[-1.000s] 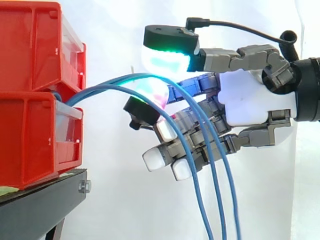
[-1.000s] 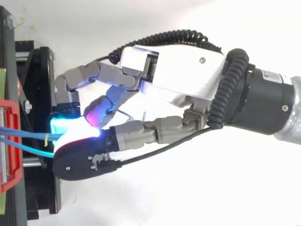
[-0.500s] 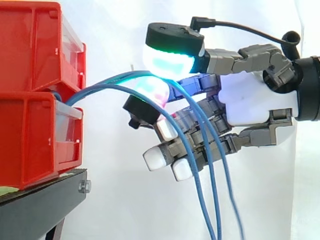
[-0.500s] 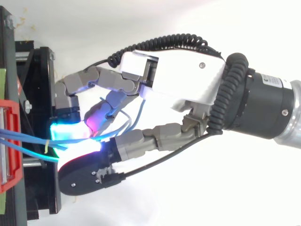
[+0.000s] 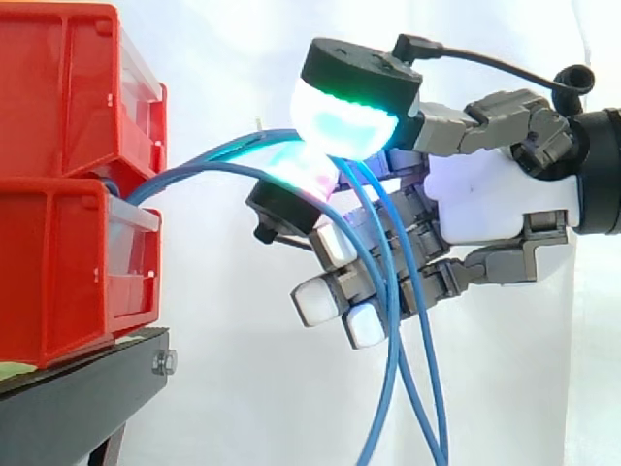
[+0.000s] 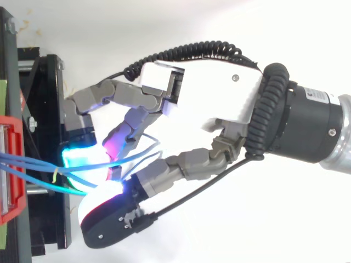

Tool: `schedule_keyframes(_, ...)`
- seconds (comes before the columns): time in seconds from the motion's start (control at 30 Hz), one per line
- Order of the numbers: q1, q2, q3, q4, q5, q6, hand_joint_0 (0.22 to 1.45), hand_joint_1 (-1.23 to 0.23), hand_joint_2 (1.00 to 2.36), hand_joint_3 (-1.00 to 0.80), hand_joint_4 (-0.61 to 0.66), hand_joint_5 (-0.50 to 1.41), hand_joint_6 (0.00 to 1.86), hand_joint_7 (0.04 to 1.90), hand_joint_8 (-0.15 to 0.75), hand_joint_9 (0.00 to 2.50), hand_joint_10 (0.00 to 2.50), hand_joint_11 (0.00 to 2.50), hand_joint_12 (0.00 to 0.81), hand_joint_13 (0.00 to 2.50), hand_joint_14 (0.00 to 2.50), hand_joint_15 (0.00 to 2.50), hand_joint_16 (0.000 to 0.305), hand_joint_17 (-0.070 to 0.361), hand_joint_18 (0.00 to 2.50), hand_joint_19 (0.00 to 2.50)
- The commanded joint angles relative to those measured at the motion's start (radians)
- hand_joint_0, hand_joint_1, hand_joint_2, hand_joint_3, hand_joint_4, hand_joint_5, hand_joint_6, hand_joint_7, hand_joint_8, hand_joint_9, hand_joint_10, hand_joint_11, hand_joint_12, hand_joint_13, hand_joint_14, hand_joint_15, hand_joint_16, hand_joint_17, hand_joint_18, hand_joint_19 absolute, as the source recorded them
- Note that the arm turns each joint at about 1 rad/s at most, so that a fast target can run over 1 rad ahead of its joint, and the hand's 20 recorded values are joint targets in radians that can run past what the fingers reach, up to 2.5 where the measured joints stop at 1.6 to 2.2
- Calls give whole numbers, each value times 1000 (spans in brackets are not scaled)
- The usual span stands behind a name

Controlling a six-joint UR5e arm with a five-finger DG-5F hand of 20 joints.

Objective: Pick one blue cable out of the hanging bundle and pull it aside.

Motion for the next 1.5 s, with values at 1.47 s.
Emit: schedule_keyframes(1.47, -2, 0, 29, -43, -2, 0, 582, -908, 1000, -500, 171, -166, 904, 1335, 290, 908, 14, 584, 395, 831, 18, 493, 52, 116, 770, 593)
